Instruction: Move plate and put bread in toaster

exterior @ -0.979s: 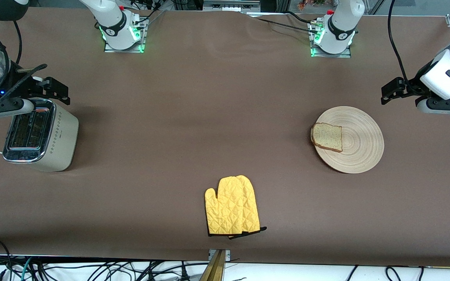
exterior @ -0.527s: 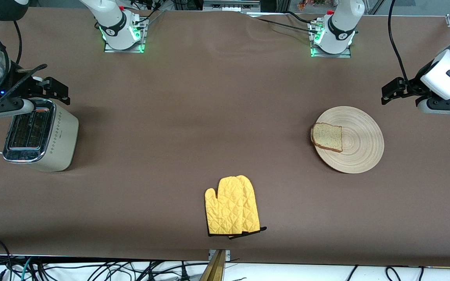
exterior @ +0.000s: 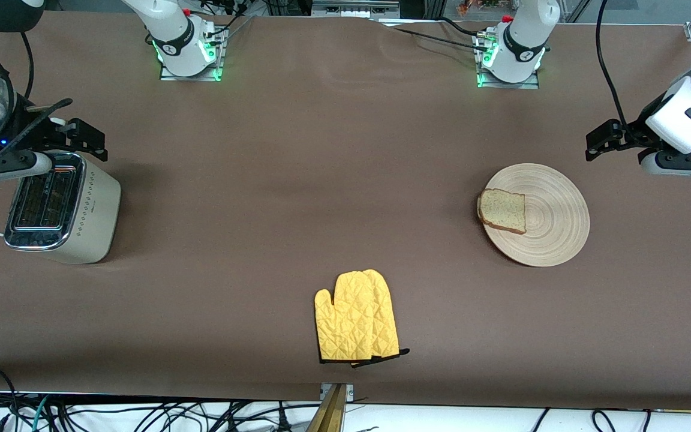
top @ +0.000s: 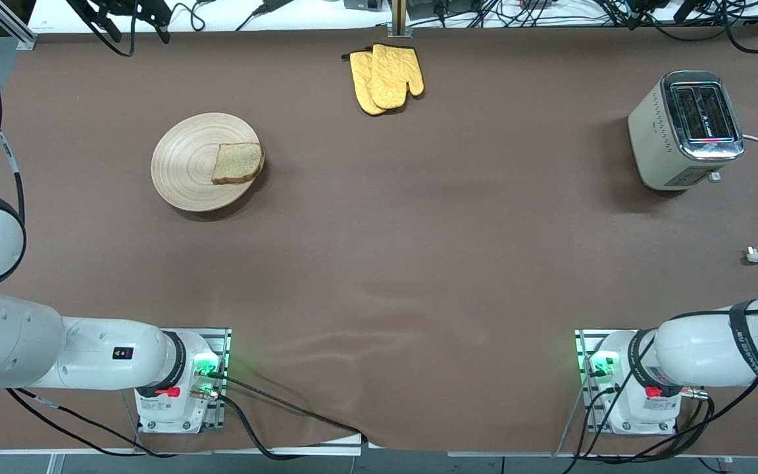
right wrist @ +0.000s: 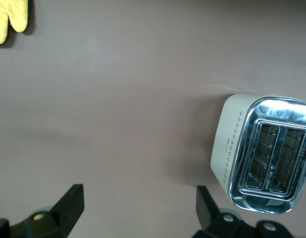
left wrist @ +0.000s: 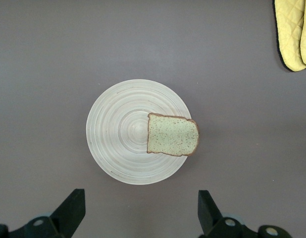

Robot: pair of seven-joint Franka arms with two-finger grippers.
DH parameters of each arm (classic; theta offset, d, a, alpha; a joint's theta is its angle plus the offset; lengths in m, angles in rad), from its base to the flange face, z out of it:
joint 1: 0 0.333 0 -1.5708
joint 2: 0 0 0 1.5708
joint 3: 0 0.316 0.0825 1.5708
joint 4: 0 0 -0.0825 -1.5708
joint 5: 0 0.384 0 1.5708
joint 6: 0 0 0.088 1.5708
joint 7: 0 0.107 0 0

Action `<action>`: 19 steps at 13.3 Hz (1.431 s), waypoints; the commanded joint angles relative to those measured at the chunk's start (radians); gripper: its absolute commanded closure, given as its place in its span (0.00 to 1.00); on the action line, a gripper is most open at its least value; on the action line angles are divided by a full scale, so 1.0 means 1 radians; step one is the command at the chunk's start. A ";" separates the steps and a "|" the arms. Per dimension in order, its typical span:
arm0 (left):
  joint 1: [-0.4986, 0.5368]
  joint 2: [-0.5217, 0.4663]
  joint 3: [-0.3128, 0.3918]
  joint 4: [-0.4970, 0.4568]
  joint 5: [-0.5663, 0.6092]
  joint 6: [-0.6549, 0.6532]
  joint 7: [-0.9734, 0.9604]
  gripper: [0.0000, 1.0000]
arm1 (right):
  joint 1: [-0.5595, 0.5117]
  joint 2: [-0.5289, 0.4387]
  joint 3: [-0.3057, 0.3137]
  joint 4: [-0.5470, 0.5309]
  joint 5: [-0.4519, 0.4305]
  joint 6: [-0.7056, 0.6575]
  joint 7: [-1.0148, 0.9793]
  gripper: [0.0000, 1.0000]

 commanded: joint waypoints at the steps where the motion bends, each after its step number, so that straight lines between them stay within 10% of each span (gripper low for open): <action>1: 0.014 0.022 0.006 0.020 -0.011 -0.004 0.019 0.00 | 0.001 -0.012 0.000 -0.006 -0.010 -0.009 0.008 0.00; 9: 0.214 0.115 0.007 0.029 -0.139 -0.001 0.213 0.00 | 0.001 -0.011 0.000 -0.006 -0.008 -0.009 0.008 0.00; 19: 0.612 0.596 0.006 0.063 -0.581 -0.003 0.863 0.00 | 0.001 -0.011 0.000 -0.006 -0.008 -0.009 0.010 0.00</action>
